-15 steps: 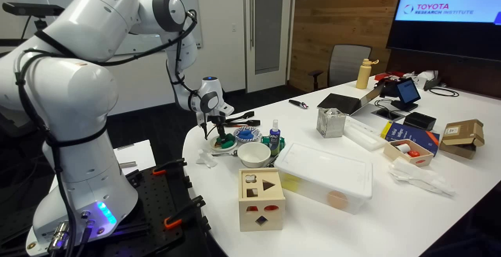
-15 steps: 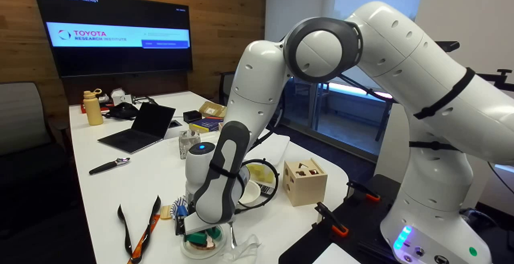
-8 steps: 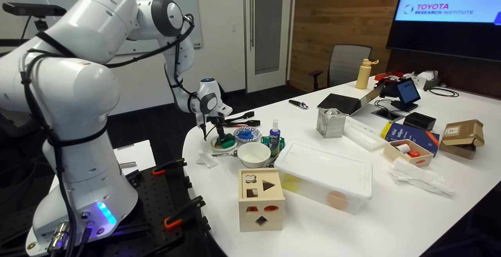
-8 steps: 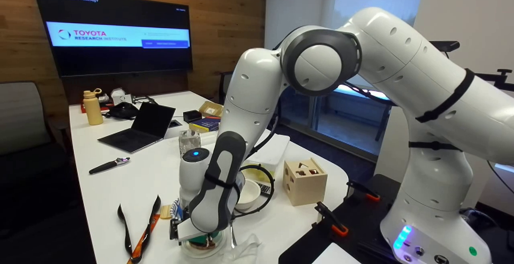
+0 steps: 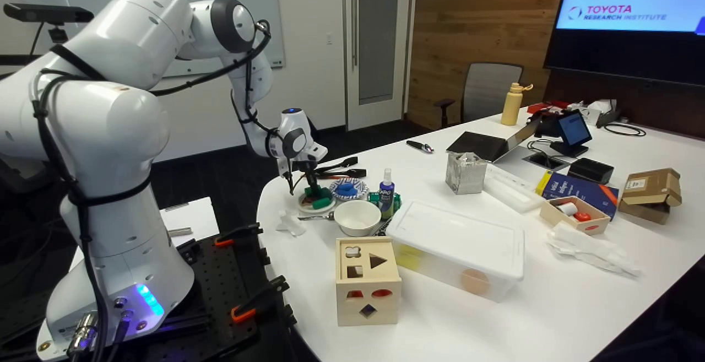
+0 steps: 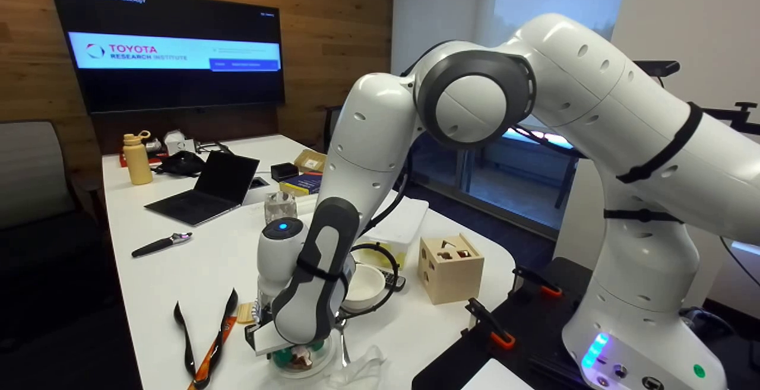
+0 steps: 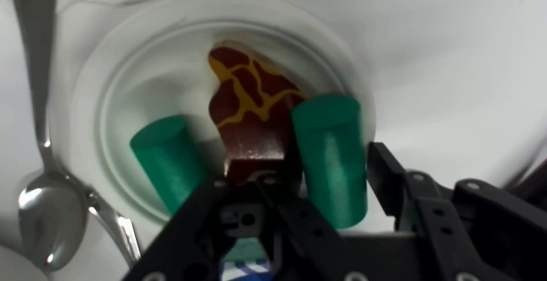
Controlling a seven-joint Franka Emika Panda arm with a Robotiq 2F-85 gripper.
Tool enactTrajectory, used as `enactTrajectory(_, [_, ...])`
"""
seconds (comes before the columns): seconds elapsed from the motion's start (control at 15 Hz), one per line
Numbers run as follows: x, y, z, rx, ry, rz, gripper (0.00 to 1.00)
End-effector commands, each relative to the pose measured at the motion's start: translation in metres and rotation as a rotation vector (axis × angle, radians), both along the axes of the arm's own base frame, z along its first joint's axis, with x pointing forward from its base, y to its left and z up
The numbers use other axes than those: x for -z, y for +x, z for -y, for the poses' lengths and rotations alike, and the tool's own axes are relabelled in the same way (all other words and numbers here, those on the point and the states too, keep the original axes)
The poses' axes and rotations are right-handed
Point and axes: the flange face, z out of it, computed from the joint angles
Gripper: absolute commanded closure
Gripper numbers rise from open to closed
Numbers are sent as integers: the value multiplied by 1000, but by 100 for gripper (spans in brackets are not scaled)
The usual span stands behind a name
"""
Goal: Pick up the green object from the plate into the bowl
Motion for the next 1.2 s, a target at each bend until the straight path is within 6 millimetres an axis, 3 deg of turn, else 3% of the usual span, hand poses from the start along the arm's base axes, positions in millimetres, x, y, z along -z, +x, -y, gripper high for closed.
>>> enactTrajectory(0.0, [0,1,2,19,-19,3,87])
enactTrajectory(0.33, [-12,-2,6,2,-33,0,90])
enactTrajectory(0.73, [-48,-5,24,-29,-64,-72,90])
enactTrajectory(0.87, [-67,-3,37,1,-100,-54,90])
enactTrajectory(1.13, [-98,10,81,57,-154,4,90])
